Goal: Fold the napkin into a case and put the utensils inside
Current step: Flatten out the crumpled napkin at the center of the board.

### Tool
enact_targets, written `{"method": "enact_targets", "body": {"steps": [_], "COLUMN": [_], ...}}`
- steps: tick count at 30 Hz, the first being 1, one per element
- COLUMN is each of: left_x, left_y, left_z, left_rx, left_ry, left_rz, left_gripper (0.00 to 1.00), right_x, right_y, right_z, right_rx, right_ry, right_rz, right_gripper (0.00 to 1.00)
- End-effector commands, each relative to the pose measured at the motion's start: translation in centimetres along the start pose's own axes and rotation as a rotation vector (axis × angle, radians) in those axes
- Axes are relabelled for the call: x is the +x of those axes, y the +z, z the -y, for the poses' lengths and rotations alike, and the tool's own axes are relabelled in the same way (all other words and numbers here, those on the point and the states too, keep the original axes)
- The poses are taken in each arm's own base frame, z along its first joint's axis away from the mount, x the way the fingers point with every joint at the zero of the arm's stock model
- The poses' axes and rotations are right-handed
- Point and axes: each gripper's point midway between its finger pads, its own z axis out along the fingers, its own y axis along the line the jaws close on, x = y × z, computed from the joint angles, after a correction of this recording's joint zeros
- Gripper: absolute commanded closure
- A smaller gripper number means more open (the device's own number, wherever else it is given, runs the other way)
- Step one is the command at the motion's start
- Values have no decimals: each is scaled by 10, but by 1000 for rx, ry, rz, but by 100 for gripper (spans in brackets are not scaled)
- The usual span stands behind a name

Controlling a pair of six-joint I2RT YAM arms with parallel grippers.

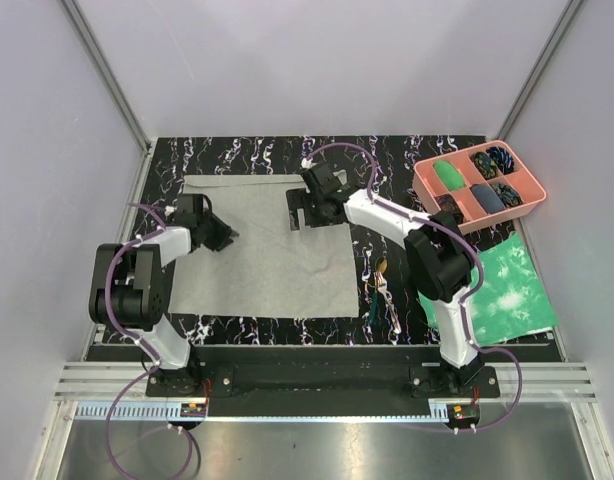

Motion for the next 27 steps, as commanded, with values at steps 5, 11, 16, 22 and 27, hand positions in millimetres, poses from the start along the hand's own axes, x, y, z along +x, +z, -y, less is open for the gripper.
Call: {"method": "enact_targets", "body": {"steps": [5,11,16,22,27], "left_x": [25,64,57,1,-46], "left_y": [-16,-38,-58,-51,-7], "left_z": [-39,-90,-56,36,63], "left_rx": [-119,-275,-134,66,66], "left_ry": [-11,-31,79,169,126], "left_rz": [45,-36,18,102,121], "left_gripper": [69,69,63,57,77], "right_x": [-23,-8,-5,-18,-12], "right_y": [28,29,21,26,22], "right_z": [4,8,9,7,-9], "right_rx": [36,37,30,14,-69], "right_ry": [-68,-40,-27,-36,-11], "right_rz": [18,-21,-16,1,-30], "right_gripper": [0,0,0,4,22]}}
